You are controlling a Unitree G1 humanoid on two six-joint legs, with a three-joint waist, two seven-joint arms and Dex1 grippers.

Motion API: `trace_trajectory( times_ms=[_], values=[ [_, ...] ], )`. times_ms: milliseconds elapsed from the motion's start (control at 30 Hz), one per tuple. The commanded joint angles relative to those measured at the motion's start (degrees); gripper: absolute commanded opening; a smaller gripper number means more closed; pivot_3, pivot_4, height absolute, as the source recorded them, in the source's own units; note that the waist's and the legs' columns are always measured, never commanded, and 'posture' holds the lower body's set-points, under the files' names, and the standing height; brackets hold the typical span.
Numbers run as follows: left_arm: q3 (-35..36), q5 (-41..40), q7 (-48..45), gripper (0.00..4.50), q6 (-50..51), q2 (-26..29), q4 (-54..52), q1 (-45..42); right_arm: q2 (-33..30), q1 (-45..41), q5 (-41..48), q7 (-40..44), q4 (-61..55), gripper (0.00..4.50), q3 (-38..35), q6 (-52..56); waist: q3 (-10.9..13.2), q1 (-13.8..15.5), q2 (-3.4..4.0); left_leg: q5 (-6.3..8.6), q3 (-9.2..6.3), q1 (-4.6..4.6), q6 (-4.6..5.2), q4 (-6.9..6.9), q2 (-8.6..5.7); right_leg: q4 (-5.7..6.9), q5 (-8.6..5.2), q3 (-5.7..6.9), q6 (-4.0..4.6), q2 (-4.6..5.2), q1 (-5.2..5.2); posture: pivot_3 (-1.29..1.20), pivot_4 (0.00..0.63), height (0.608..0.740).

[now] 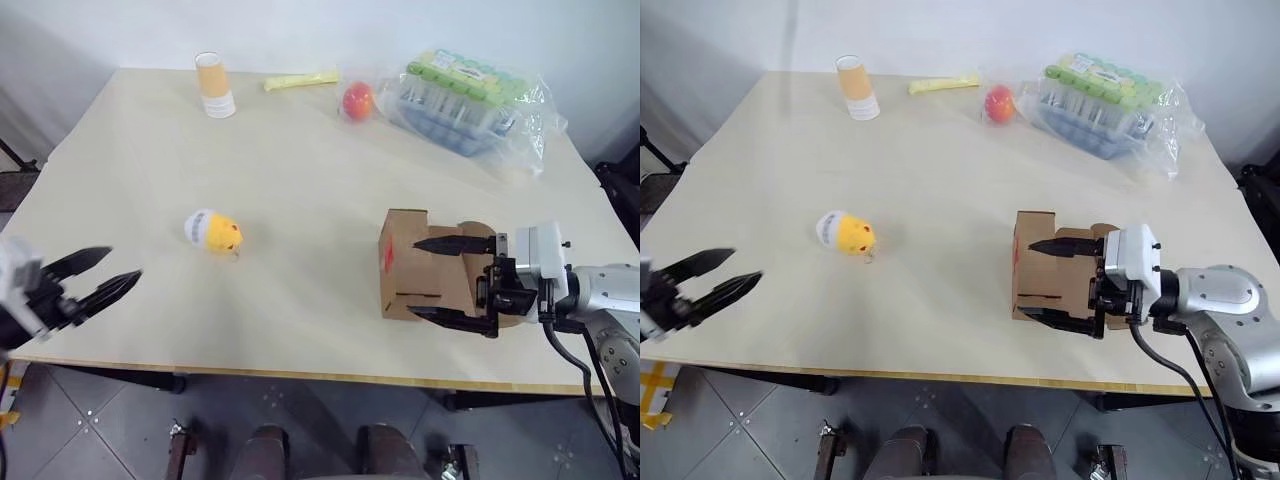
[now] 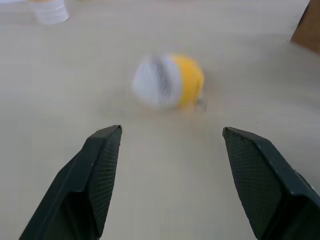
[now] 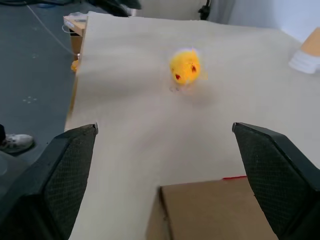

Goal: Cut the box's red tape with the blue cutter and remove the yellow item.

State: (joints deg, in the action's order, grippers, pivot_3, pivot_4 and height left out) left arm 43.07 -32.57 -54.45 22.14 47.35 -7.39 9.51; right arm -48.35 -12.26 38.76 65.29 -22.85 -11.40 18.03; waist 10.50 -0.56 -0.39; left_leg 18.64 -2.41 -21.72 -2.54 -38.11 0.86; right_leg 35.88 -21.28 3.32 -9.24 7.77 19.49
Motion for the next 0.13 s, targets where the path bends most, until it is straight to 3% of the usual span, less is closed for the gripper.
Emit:
trace_trajectory(
  times_ms=[33, 133],
  values=[
    [5.6, 2.8, 1.8, 3.44, -4.1, -1.7, 2.5, 4.7, -1.2, 4.5, -2.5, -0.4, 0.3, 4.50, -4.8, -2.4, 0.0, 0.4, 0.00, 0.00, 0.00, 0.01, 0.00, 0.02, 0.00, -0.01, 0.00, 0.00, 0.00, 0.00, 0.00, 0.00, 0.150, 0.740],
    [5.8, 3.4, 7.1, 3.44, -5.0, -4.0, 4.9, 3.3, -1.2, 9.4, -5.9, 0.5, 2.4, 4.50, -7.9, -6.8, 0.0, 1.2, -0.02, 0.02, 0.01, 0.02, 0.04, 0.05, -0.05, -0.07, 0.00, 0.01, 0.00, 0.05, -0.06, 0.00, 0.150, 0.740]
  ],
)
